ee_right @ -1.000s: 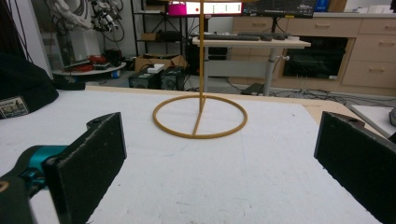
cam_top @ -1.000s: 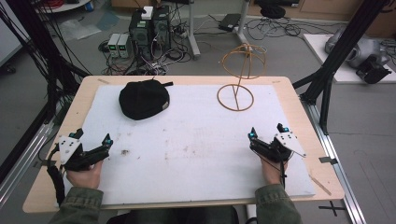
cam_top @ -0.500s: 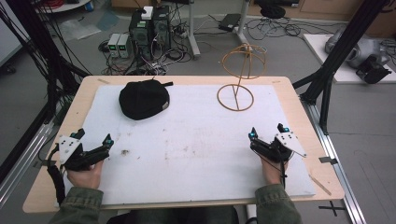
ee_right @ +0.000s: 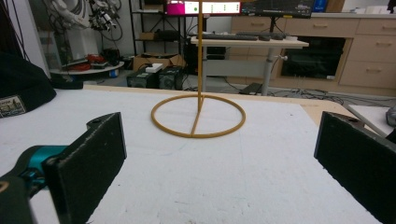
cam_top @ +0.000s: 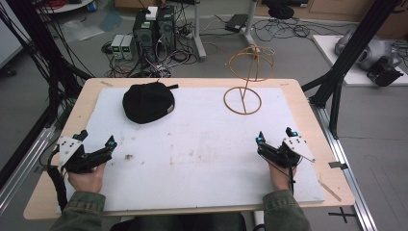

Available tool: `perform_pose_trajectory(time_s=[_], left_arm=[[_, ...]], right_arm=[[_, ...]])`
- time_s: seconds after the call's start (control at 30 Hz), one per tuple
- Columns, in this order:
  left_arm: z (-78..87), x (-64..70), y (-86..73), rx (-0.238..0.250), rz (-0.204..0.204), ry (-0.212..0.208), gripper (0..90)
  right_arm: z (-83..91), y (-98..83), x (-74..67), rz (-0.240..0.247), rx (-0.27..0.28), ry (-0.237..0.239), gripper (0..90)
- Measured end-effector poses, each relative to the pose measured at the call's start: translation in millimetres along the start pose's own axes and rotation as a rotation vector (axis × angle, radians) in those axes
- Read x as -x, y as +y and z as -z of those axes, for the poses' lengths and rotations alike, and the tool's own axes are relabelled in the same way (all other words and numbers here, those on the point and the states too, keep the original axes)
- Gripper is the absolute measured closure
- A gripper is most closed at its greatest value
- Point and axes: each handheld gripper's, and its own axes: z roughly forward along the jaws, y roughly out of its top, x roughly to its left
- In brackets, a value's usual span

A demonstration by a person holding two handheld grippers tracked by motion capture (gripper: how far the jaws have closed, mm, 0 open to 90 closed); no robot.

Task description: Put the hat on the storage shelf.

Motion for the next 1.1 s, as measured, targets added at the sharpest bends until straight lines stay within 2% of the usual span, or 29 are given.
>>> perform_pose_trajectory(time_s=[0.13, 0.27, 0.4, 0.47, 0.63, 0.93, 1.1], left_arm=[[-0.8, 0.6, 6.3, 0.002, -0.018, -0.005, 5.6], [-6.3, -1.7, 17.0, -0.015, -0.020, -0.018, 5.6], [-13.6, -2.7, 28.3, -0.039, -0.040, -0.025, 5.6], [-17.3, -3.8, 34.1, -0.039, -0.040, -0.026, 7.9], [-22.7, -5.8, 40.2, -0.041, -0.014, -0.020, 8.2], [-36.6, -2.9, 50.9, -0.068, -0.053, -0.011, 8.2], [-44.5, 0.6, 53.9, -0.077, -0.059, -0.015, 8.3]], right_arm=[[1.1, 0.5, 0.6, 0.004, 0.004, -0.008, 1.3], [1.4, 0.4, 0.3, -0.001, 0.001, -0.013, 1.3], [1.6, 0.4, 0.6, 0.001, 0.001, -0.010, 1.3], [2.1, 0.5, 0.4, -0.008, -0.001, -0.009, 1.3], [2.1, 0.8, 1.4, -0.010, 0.005, -0.012, 1.3], [1.3, 0.7, 2.9, -0.006, 0.009, -0.016, 1.3], [1.1, 0.8, 3.3, -0.019, 0.006, -0.019, 1.3]])
